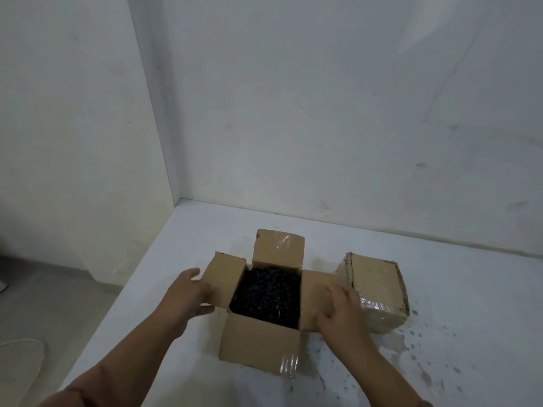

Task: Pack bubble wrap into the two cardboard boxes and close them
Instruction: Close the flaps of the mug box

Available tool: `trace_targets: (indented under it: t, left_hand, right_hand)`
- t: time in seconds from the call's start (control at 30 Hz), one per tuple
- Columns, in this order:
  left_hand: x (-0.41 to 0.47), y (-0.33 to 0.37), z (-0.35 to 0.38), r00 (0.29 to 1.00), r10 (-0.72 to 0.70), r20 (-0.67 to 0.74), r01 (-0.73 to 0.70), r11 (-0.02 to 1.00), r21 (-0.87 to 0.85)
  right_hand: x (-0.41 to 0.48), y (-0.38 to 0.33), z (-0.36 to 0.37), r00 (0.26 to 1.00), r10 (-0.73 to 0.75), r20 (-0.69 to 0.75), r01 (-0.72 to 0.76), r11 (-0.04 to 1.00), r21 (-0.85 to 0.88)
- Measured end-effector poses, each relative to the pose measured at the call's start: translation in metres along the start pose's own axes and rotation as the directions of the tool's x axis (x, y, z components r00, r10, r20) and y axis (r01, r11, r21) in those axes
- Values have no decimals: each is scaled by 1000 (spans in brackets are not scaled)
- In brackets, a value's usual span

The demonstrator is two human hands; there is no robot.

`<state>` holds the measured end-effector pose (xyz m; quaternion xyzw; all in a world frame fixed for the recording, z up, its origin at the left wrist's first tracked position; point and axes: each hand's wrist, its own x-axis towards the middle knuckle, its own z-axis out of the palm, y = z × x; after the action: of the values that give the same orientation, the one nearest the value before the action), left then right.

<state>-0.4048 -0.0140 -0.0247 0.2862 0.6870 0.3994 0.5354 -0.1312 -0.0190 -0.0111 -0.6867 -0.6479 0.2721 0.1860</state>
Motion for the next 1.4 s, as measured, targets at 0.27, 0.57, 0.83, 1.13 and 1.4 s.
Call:
trace_targets:
  t: [0.27,0.57,0.83,1.13,1.4]
  left_hand:
    - [-33,12,22,967,249,-54,-247,968,35]
    - [-44,-9,35,808,433,400,-572,410,711]
    - [-27,-27,16,684,391,616,-714,187,675]
    - [-33,-18,38,803,494,334,-573,485,661]
    - [-24,-13,63,893,423,154,-422,670,611]
  right_hand:
    - [7,-10,-7,996,-4,-85,35,925,378]
    - [-5,-19,-3,935,-315,161,306,949,78]
    - [-11,20,10,865,-426,263,471,872,-136]
    - [16,13,-7,949,-242,200,222,968,121]
    - [30,5,-4,956,-72,285,14,980,201]
